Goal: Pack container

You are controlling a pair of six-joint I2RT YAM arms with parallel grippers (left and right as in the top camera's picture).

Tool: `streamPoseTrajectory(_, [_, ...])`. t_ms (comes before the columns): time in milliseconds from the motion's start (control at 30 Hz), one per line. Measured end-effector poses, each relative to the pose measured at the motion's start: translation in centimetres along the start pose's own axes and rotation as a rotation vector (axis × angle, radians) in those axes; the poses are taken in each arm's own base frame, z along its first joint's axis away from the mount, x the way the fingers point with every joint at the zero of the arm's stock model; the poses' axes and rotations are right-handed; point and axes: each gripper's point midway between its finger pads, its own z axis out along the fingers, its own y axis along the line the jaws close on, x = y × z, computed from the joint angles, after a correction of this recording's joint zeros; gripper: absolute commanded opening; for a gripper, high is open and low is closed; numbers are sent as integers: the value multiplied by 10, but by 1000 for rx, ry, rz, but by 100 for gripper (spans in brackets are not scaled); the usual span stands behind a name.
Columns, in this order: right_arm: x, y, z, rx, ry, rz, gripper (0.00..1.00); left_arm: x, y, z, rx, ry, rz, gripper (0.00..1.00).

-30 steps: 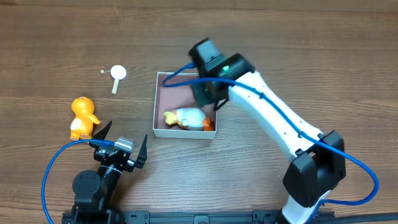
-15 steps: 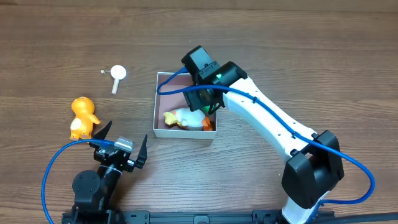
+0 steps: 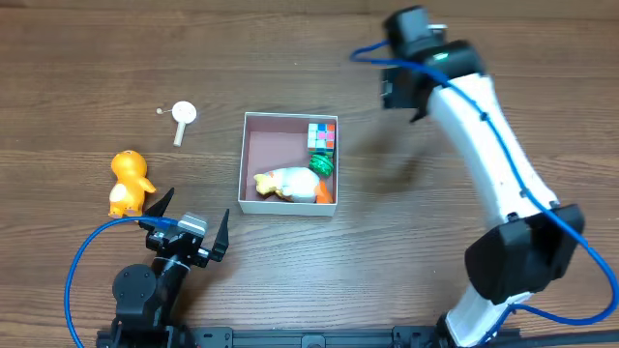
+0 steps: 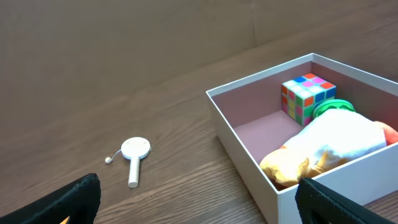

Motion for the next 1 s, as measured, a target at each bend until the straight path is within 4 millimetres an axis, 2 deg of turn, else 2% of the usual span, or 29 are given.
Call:
streamPoseTrajectory(67, [3,-20,13,-63,64,84,100,0,0,0,0,0,0,100])
streamPoseTrajectory(133, [2,-53,27,-100,105,196,100,0,0,0,0,0,0,100])
streamPoseTrajectory(233, [3,-89,47,-165,136,340,100,0,0,0,0,0,0,100])
streamPoseTrajectory(333, [5,-79,62,-214,130,355,100,0,0,0,0,0,0,100])
streamPoseTrajectory(467, [15,-70,70,-233,155,345,100,0,0,0,0,0,0,100])
streamPoseTrajectory(600, [1,-69,71,-248,102,353,100,0,0,0,0,0,0,100])
streamPoseTrajectory(833, [-5,-69,71,-252,75,358,100,0,2,0,-10,3,19,100])
streamPoseTrajectory(900, [-5,-69,71,-252,75,357,100,-1,13,0,-71,1,49,100])
streamPoseTrajectory(1000, [-6,-69,71,-252,74,357,100,-32,39,-5,-220,-112,130,100])
